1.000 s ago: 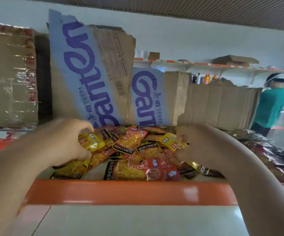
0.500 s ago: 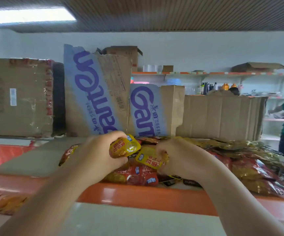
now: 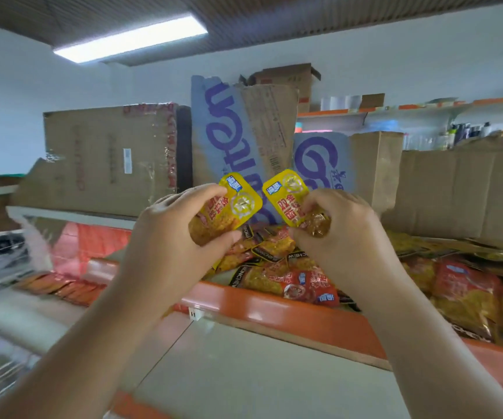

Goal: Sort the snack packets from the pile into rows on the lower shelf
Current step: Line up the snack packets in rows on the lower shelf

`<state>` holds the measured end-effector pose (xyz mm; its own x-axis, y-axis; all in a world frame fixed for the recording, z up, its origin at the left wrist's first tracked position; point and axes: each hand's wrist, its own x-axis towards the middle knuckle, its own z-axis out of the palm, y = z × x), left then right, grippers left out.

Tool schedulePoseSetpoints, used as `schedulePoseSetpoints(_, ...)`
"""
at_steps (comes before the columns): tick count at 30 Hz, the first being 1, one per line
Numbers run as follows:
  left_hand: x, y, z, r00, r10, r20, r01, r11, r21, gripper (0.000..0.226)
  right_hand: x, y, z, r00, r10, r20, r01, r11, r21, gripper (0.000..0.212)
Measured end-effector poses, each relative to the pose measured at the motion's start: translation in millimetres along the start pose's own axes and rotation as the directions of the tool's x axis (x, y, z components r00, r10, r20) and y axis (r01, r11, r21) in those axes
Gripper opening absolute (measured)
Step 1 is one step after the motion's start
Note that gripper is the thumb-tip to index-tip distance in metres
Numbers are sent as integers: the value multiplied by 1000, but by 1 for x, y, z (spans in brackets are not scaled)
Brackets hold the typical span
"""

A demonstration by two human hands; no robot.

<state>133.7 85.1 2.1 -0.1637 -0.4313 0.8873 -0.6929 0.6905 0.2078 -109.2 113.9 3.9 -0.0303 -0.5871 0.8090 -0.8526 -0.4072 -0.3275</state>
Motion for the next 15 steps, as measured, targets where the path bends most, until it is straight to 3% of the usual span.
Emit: schedulePoseSetpoints(15,-48,-151,-157,978,-177,-108,190,974,121,63,23,-172,144,988,-152,-30,154,934,323,24)
